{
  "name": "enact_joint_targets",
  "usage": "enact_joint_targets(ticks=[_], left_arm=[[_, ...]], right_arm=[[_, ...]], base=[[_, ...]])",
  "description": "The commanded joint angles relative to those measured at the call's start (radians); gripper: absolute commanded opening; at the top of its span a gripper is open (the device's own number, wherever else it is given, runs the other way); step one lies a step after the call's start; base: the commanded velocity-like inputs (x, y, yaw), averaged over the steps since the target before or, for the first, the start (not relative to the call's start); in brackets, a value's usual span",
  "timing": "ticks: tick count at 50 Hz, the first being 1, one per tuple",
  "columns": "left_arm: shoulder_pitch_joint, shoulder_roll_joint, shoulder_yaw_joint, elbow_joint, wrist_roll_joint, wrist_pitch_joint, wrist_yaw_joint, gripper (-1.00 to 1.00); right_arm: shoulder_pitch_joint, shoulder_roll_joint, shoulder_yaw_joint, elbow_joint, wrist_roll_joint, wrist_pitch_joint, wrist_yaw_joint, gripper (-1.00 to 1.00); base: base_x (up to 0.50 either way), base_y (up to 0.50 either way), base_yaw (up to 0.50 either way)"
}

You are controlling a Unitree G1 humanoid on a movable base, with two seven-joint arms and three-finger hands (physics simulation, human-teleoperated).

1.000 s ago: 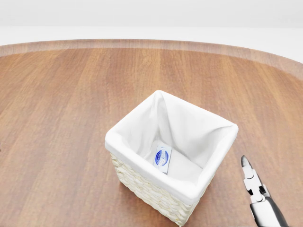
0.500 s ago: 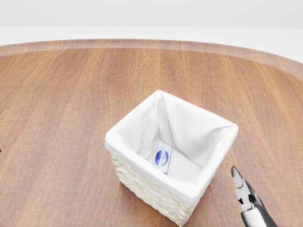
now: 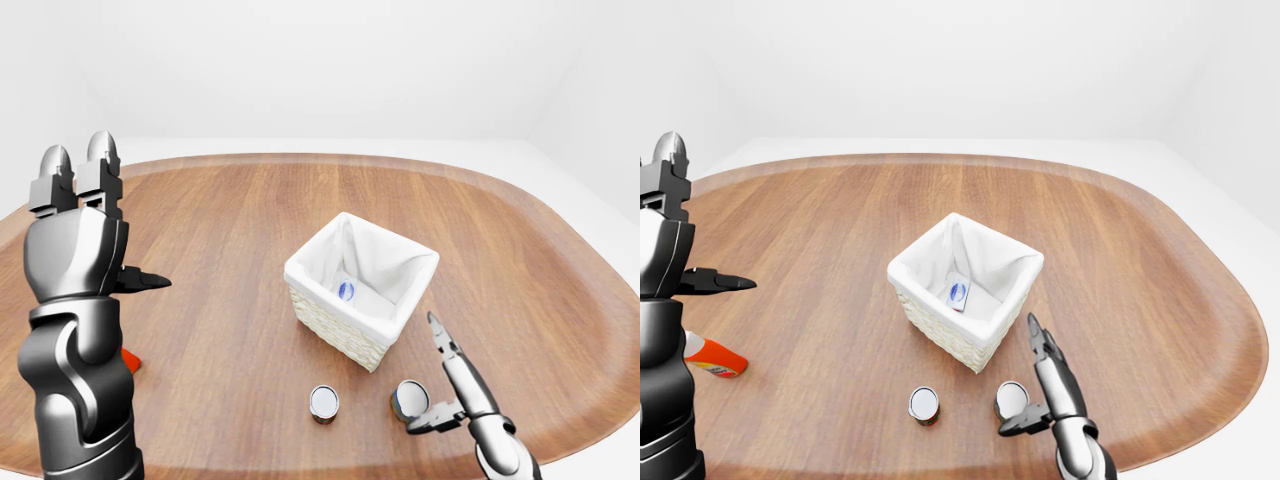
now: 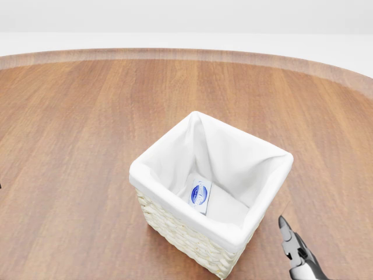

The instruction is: Pick up the alphabet soup and the cream cheese box, and put them in the basket.

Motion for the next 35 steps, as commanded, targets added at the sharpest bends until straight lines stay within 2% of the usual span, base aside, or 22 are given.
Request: enact_joint_targets(ticks=[1,18,35], left_arm=[[0.005,-0.004,-0.004,-0.006,0.021,0.000,0.010,1.00],[0.010,-0.012,-0.008,-0.020,0.043,0.000,0.009,1.00],[0.010,-0.013,-0.004,-0.017,0.039,0.000,0.010,1.00]], right_arm=[[-0.013,-0.019,0.023,0.073,-0.003,0.000,-0.024,1.00],[-0.029,-0.039,0.036,0.146,0.006,0.000,-0.022,1.00],[-0.082,-0.059,0.049,0.272,-0.002,0.000,-0.082,1.00]], base=[[0.00,0.00,0.00],[0.00,0.00,0.00],[0.00,0.00,0.00]])
